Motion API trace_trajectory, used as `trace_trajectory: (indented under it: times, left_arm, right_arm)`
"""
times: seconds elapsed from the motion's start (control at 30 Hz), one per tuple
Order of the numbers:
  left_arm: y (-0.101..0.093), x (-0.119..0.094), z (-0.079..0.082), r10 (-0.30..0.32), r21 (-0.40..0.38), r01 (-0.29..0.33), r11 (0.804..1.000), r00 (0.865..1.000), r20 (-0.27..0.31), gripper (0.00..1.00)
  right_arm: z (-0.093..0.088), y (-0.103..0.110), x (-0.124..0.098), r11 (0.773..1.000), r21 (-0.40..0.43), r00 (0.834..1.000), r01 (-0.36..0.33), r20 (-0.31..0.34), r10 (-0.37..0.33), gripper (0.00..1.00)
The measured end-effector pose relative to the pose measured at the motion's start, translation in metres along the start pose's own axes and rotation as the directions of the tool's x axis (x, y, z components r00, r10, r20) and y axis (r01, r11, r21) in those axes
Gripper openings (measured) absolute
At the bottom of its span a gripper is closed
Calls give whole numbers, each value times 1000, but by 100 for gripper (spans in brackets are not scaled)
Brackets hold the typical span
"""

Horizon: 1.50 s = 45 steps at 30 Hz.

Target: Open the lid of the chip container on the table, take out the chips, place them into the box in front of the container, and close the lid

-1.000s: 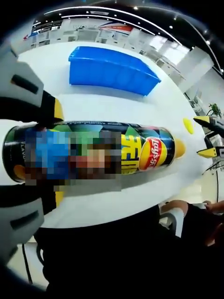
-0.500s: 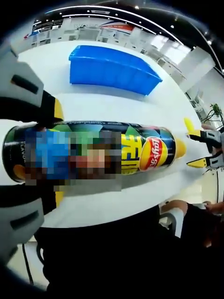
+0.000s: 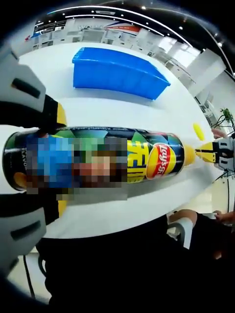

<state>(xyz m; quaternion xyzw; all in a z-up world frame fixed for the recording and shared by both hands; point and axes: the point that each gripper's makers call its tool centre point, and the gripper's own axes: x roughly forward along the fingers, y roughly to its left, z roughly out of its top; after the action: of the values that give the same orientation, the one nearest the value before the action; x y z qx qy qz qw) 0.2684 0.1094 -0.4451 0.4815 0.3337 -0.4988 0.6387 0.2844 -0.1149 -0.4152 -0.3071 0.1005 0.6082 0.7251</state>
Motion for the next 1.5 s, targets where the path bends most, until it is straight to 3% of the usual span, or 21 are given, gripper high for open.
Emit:
trace_trajectory:
  times: [0.2, 0.5, 0.8, 0.97, 1.03, 1.07, 1.17, 1.27, 1.37, 1.5]
  left_arm:
    - [1, 1, 0, 1, -1, -1, 1000, 1000, -3, 51]
    - [2, 2, 0, 5, -2, -5, 1000, 1000, -6, 51]
    - [2, 2, 1, 7, 0, -7, 1000, 1000, -5, 51]
    - [2, 3, 1, 10, -3, -10, 1000, 1000, 3, 51]
    - [2, 3, 2, 12, -2, -12, 1000, 1000, 7, 51]
    - [2, 3, 2, 13, -2, -13, 1000, 1000, 6, 51]
    - [3, 4, 3, 11, -5, -11, 1000, 1000, 2, 51]
    - [4, 4, 2, 11, -20, -11, 1000, 1000, -2, 51]
    - [2, 4, 2, 10, -21, -10, 1000, 1000, 5, 51]
    - [1, 4, 3, 9, -21, -9, 1000, 1000, 9, 51]
  right_arm:
    - [10, -1, 6, 1000, 17, 999, 2, 48, -3, 0]
    - [31, 3, 36, 998, 27, 994, -56, 94, 53, 0]
    - [51, 10, 69, 993, 50, 977, -109, 191, 97, 0]
    - [50, 11, 81, 994, 31, 973, -109, 206, 100, 0]
    - [52, 11, 84, 992, 46, 967, -115, 232, 102, 0]
    - [67, 12, 84, 986, 92, 939, -139, 330, 101, 0]
    - [58, 12, 94, 989, 66, 961, -131, 255, 110, 0]
    - [61, 10, 96, 985, 106, 956, -138, 274, 104, 0]
    - [60, 10, 95, 987, 95, 956, -132, 276, 101, 0]
    - [57, 9, 93, 986, 116, 962, -118, 261, 84, 1]
